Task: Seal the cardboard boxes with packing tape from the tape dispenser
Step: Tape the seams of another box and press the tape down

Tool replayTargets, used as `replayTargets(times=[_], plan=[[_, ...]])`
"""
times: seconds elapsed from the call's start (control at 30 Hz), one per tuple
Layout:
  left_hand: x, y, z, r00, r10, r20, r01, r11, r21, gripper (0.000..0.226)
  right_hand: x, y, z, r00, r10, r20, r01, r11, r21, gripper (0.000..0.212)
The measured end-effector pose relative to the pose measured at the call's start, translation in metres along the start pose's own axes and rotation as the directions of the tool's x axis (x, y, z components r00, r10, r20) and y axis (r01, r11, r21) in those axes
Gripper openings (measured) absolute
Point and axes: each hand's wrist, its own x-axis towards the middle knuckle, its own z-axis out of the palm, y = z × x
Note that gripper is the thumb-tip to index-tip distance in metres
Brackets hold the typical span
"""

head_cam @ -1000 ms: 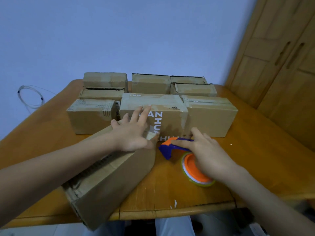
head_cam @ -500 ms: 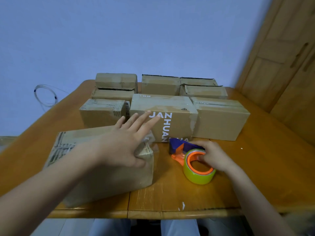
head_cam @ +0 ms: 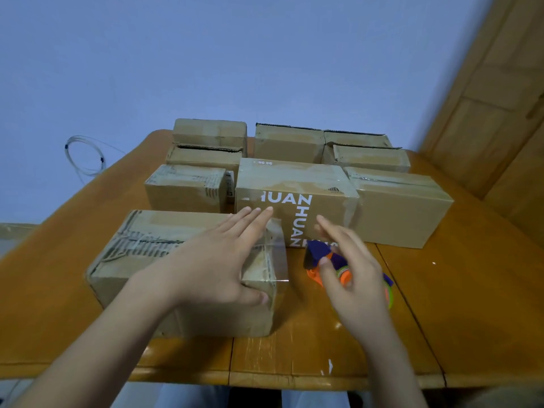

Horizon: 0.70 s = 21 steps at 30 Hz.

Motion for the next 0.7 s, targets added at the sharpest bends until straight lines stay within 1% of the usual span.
replayTargets(times=[0.07,0.13,0.23,0.33,0.4,0.5,0.63,0.7], plan=[[0.0,-0.001,0.0,1.0,0.01,-0.009,-0.011,1.0,-0.027,0.117,-0.004,-0.002,0.016,1.0,-0.03,0.0,0.03,0.996,0.085,0.057],[0.0,-0.002,0.001,1.0,0.016,-0.016,-0.017,0.998,-0.057,0.117,-0.007,-0.003,0.029,0.998,-0.053,0.022,0.05,0.991,0.126,0.06],[-0.001,-0.004,0.002,0.999,0.025,-0.035,-0.028,0.996,-0.087,0.119,-0.01,0.0,0.043,0.994,-0.084,0.066,0.075,0.989,0.13,0.061],[-0.001,-0.004,0.0,0.999,0.02,-0.036,-0.024,0.993,-0.114,0.121,-0.015,0.007,0.049,0.993,-0.09,0.071,0.079,0.987,0.143,0.061],[-0.001,-0.005,0.0,0.999,0.012,-0.035,-0.017,0.991,-0.13,0.122,-0.018,0.01,0.053,0.996,-0.057,0.074,0.043,0.983,0.18,0.068],[-0.001,-0.007,0.0,0.999,0.012,-0.036,-0.016,0.993,-0.121,0.115,-0.025,0.012,0.064,0.994,0.005,0.108,-0.028,0.975,0.219,0.081],[-0.002,-0.005,-0.001,0.999,0.02,-0.042,-0.026,0.989,-0.148,0.119,-0.032,0.008,0.072,0.969,0.12,0.214,-0.193,0.912,0.362,0.094],[-0.002,-0.004,-0.001,0.999,0.018,-0.041,-0.023,0.989,-0.146,0.118,-0.032,0.009,0.071,0.951,0.139,0.277,-0.235,0.906,0.352,0.094]])
